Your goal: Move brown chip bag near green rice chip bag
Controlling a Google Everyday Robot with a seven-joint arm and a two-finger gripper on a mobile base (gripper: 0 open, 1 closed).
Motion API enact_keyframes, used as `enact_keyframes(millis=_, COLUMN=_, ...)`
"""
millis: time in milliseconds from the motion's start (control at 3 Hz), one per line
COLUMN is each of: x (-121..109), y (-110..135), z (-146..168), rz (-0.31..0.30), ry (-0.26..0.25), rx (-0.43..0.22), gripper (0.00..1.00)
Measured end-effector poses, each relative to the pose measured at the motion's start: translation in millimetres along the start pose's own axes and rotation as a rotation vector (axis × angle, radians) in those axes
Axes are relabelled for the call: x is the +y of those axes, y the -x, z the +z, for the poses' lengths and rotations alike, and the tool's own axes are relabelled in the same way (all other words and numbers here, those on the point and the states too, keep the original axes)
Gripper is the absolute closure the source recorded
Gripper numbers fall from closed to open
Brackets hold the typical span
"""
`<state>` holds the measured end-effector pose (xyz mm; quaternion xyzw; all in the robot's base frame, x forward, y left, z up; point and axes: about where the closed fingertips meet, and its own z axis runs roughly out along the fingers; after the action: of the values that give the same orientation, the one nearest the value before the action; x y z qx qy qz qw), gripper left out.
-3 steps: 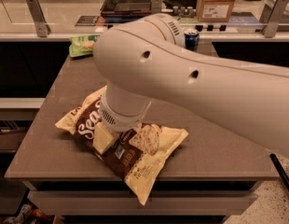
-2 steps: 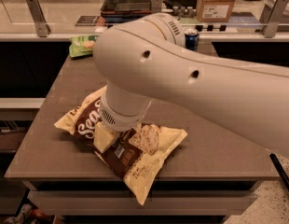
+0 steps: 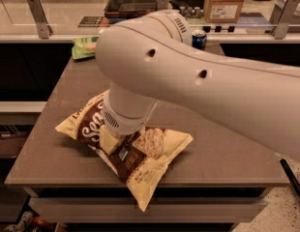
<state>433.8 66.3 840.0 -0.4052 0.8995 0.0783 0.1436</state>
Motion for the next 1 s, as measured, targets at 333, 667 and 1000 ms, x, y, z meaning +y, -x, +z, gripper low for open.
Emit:
enact_keyframes(millis=333, x=0.0, y=0.4, z=-1.2, rz=0.0, ry=0.0, rx=0.0, gripper=1.0)
enact_keyframes(millis=667, x=-0.1, y=0.6, z=-1.6, rz=0.0, ry=0.0, rx=0.0, gripper=1.0)
enact_keyframes(millis=1000, x=-0.2, y=0.7, z=-1.8, rz=0.0, ry=0.0, rx=0.0, gripper=1.0)
